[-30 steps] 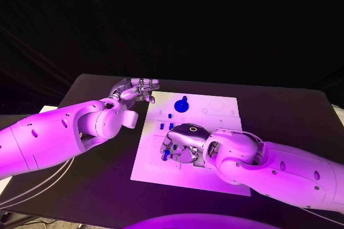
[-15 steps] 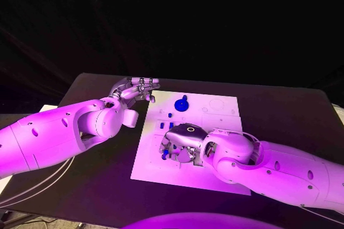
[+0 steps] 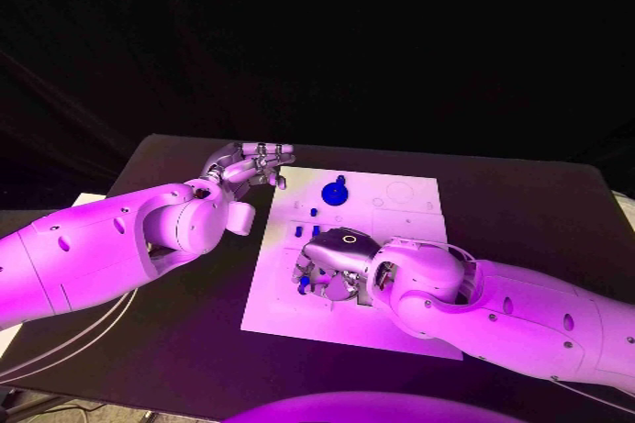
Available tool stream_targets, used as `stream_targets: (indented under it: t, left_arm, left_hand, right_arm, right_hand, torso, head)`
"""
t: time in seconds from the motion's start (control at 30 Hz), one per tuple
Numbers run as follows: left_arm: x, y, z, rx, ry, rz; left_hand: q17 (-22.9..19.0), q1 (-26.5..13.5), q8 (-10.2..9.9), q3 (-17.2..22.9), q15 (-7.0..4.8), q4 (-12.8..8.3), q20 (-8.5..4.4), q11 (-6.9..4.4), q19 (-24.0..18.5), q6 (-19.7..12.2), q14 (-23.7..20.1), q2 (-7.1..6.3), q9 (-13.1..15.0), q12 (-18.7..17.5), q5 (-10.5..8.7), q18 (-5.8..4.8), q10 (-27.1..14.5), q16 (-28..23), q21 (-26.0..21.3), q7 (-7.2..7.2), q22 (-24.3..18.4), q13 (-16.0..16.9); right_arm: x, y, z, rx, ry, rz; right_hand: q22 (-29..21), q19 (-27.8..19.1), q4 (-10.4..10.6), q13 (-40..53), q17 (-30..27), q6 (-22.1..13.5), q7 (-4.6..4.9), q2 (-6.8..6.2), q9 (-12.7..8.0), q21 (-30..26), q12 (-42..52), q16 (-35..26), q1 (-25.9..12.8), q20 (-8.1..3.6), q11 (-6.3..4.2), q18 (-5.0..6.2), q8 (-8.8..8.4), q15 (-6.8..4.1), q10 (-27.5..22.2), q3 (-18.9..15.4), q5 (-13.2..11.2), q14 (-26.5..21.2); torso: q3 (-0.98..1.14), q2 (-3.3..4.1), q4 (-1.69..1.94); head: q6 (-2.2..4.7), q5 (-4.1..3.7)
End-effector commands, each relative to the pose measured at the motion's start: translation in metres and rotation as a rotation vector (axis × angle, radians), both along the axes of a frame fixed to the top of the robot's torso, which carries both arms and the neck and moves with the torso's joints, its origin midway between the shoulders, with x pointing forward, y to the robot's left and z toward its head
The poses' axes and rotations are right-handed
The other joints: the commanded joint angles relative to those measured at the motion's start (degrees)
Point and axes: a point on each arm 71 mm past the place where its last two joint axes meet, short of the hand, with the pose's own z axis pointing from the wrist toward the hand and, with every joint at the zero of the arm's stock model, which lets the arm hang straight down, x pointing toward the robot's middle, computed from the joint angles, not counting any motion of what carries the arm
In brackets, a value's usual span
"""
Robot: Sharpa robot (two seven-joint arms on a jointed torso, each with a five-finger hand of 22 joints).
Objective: Assemble the parts on the task board
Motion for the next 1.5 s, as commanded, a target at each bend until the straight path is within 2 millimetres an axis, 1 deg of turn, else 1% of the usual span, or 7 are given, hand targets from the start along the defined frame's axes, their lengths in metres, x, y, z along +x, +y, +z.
stream_targets:
  t: [0.03,0.27,0.43,0.77,1.1,1.2,1.5]
  left_arm:
    - [-0.001,-0.003,0.001,-0.012,-0.003,-0.021]
    - [-0.001,-0.002,0.001,-0.012,-0.002,-0.02]
    - [-0.001,-0.002,0.001,-0.011,-0.001,-0.02]
    - [0.0,0.001,0.0,-0.008,0.001,-0.015]
    - [0.0,0.003,-0.001,-0.004,0.006,-0.013]
    - [0.0,0.004,-0.001,-0.003,0.008,-0.013]
    - [-0.003,0.01,-0.005,0.002,0.017,-0.008]
  left_hand:
    - [-0.09,-0.28,0.22,-0.32,0.09,-0.16,0.25,-0.05,0.2,-0.28,-0.39,-0.06,-0.06,0.35,0.17,0.66,-0.49,0.21,-0.2,-0.11,-0.02,-0.03]
    - [-0.09,-0.28,0.22,-0.32,0.09,-0.16,0.25,-0.05,0.2,-0.28,-0.39,-0.06,-0.06,0.35,0.17,0.66,-0.49,0.21,-0.2,-0.11,-0.02,-0.03]
    - [-0.09,-0.28,0.22,-0.32,0.09,-0.16,0.25,-0.05,0.2,-0.28,-0.39,-0.06,-0.06,0.35,0.17,0.66,-0.49,0.21,-0.2,-0.11,-0.02,-0.03]
    - [-0.15,-0.31,0.28,-0.35,0.09,-0.23,0.25,-0.03,0.2,-0.33,-0.43,-0.06,-0.09,0.47,0.16,0.66,-0.57,0.23,-0.23,-0.09,-0.04,-0.04]
    - [-0.15,-0.31,0.28,-0.35,0.09,-0.23,0.25,-0.03,0.2,-0.33,-0.43,-0.06,-0.09,0.47,0.16,0.66,-0.57,0.23,-0.23,-0.09,-0.04,-0.04]
    - [-0.15,-0.31,0.28,-0.35,0.09,-0.23,0.25,-0.03,0.2,-0.33,-0.43,-0.06,-0.09,0.47,0.16,0.66,-0.57,0.23,-0.23,-0.09,-0.04,-0.04]
    - [-0.15,-0.31,0.28,-0.35,0.09,-0.23,0.25,-0.03,0.2,-0.33,-0.43,-0.06,-0.09,0.47,0.16,0.66,-0.57,0.23,-0.23,-0.09,-0.04,-0.04]
  right_arm:
    - [-0.001,-0.001,-0.007,-0.06,0.015,-0.001]
    - [0.0,-0.003,-0.005,-0.026,-0.011,-0.017]
    - [0.001,-0.005,0.002,0.066,-0.06,-0.039]
    - [-0.001,-0.026,0.019,0.236,-0.032,-0.097]
    - [0.013,-0.106,0.044,0.282,0.183,-0.378]
    - [0.011,-0.133,0.044,0.234,0.219,-0.479]
    - [-0.017,-0.172,0.034,0.049,0.213,-0.649]
  right_hand:
    - [-0.89,-0.42,0.4,-0.19,-0.78,-1.58,0.66,-1.12,-0.34,-0.57,-0.35,-0.47,-2.28,0.25,-2.26,-0.24,-0.57,0.61,1.5,-0.18,0.9,1.52]
    - [-13.31,-5.14,1.68,-0.65,-7.71,-12.27,2.44,-5.63,-0.66,-9.71,-0.16,-6.05,-7.42,2.15,0.34,1.78,-0.57,2.56,-12.96,-6.63,1.1,-0.64]
    - [-17.66,-5.42,3.23,-0.29,-8.64,-14.43,2.45,-3.83,-0.36,-13.37,2.28,-6.67,-4.97,2.43,0.46,2.39,-0.41,2.73,-17.21,-16.09,2.42,-0.8]
    - [-16.48,-3.76,4.09,-0.1,-7.39,-11.57,2.96,-2.11,-0.04,-12.48,5.82,-5.3,-3.66,2.24,0.42,2.1,0.15,2.54,-13.72,-17.9,4.52,0.12]
    - [-0.22,2.16,6.35,4.96,4.57,-8.3,0.17,-1.06,0.22,-0.52,17.11,4.28,-6.56,0.0,-3.58,-0.44,1.14,-0.29,5.52,-19.32,5.44,3.08]
    - [2.98,3.06,7.48,11.16,7.29,-7.72,-0.9,-2.35,0.43,2.09,23.79,6.61,-8.29,-1.42,-4.44,-1.07,2.19,-1.54,7.06,-21.23,14.35,3.37]
    - [9.81,3.82,14.53,55.15,15.69,-9.11,-1.24,-2.26,1.74,7.1,62.45,12.74,-13.52,-1.47,-4.97,-2.05,6.93,-1.43,8.8,-28.94,17.55,4.11]
  torso:
    - [0.01,-0.03,-0.03]
    - [0.06,-0.04,-0.02]
    - [0.08,0.0,-0.03]
    - [0.05,-0.06,-0.05]
    - [-0.45,-0.9,-0.67]
    - [-0.58,-1.22,-1.23]
    - [-0.7,-2.07,-2.77]
  head:
    - [0.02,-0.04]
    - [0.17,-0.16]
    - [0.27,-0.28]
    - [0.6,-0.66]
    - [2.37,-5.47]
    - [2.82,-6.71]
    - [2.53,-8.15]
